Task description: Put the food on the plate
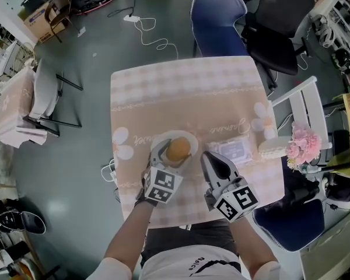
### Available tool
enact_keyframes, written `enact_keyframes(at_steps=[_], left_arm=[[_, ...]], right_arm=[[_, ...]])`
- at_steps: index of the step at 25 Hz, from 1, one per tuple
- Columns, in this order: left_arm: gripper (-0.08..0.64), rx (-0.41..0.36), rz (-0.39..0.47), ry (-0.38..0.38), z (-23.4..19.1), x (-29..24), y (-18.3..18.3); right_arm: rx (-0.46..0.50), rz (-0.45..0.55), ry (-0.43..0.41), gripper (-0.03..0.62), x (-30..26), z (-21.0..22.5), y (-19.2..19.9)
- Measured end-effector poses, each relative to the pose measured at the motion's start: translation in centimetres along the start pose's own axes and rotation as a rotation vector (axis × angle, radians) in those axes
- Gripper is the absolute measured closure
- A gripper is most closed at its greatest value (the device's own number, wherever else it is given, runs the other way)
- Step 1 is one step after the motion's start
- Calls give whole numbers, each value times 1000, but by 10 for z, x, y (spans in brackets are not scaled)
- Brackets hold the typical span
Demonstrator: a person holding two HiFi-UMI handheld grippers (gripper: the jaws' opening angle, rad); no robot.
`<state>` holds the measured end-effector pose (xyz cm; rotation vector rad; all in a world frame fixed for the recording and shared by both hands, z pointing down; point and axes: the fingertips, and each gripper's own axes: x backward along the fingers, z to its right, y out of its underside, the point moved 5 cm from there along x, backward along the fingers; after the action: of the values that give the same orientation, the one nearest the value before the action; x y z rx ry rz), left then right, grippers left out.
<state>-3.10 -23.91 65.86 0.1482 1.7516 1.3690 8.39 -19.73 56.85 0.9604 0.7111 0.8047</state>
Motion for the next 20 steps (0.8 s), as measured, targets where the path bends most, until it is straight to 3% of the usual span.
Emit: enact_keyframes(at_steps=[10, 20], left_arm=[[222, -47, -48, 14, 5, -17, 10], [222, -48, -52, 30, 4, -21, 15]], right_arm=[[-10, 0, 16, 574, 4, 8, 1], [-21, -4, 7, 574, 5, 7, -1]])
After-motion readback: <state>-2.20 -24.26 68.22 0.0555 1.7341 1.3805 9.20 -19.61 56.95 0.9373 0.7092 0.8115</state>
